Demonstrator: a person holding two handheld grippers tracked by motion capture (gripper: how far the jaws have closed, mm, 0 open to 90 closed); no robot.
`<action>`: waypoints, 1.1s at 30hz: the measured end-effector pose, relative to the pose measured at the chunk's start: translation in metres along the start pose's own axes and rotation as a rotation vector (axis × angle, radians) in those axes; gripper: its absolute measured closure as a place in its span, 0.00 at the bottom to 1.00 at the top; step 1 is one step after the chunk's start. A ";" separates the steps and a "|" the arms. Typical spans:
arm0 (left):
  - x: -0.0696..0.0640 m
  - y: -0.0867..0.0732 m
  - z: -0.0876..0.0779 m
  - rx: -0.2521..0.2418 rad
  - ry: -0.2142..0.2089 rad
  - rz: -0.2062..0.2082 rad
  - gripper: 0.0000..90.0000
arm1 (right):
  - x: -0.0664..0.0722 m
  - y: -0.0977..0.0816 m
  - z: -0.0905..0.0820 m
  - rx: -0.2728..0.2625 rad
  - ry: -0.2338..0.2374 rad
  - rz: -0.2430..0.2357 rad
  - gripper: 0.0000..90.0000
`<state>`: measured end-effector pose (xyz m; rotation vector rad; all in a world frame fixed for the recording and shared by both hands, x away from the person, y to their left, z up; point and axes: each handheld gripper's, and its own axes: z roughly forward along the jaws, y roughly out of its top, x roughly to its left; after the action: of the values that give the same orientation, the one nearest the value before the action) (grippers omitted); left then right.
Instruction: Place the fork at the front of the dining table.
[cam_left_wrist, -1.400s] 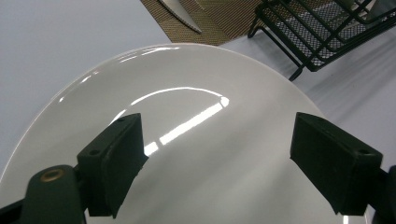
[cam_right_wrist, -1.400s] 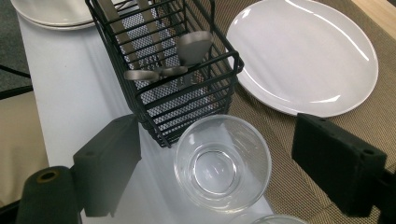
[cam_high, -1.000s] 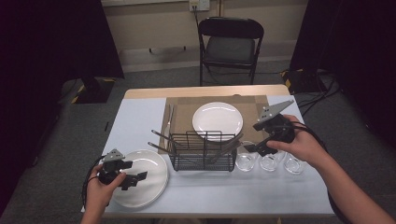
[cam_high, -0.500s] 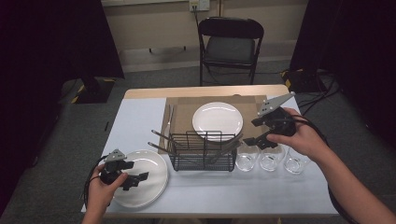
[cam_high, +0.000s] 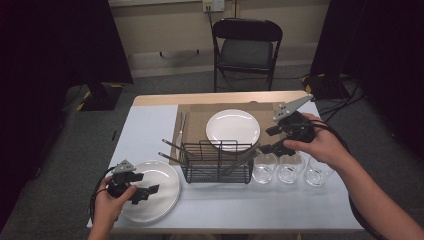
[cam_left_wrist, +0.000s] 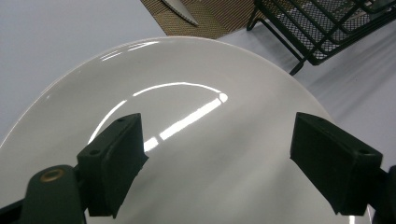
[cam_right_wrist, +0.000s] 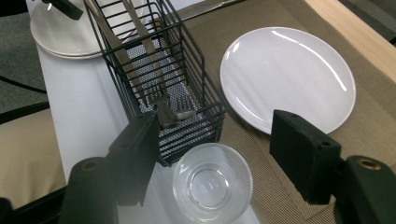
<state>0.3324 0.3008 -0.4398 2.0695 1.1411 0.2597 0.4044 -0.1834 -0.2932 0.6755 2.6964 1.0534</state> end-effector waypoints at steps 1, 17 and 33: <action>0.000 0.000 0.000 -0.001 0.000 0.000 0.19 | 0.000 0.000 0.001 0.005 0.005 0.003 0.37; 0.001 -0.001 0.000 -0.003 0.003 -0.007 0.19 | -0.001 0.007 0.017 0.013 0.075 0.036 0.68; 0.002 -0.001 -0.001 -0.002 -0.005 -0.015 0.19 | -0.004 0.013 0.024 0.016 0.050 0.057 0.85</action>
<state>0.3327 0.3029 -0.4404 2.0573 1.1529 0.2486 0.4199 -0.1622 -0.3018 0.7425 2.7460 1.0765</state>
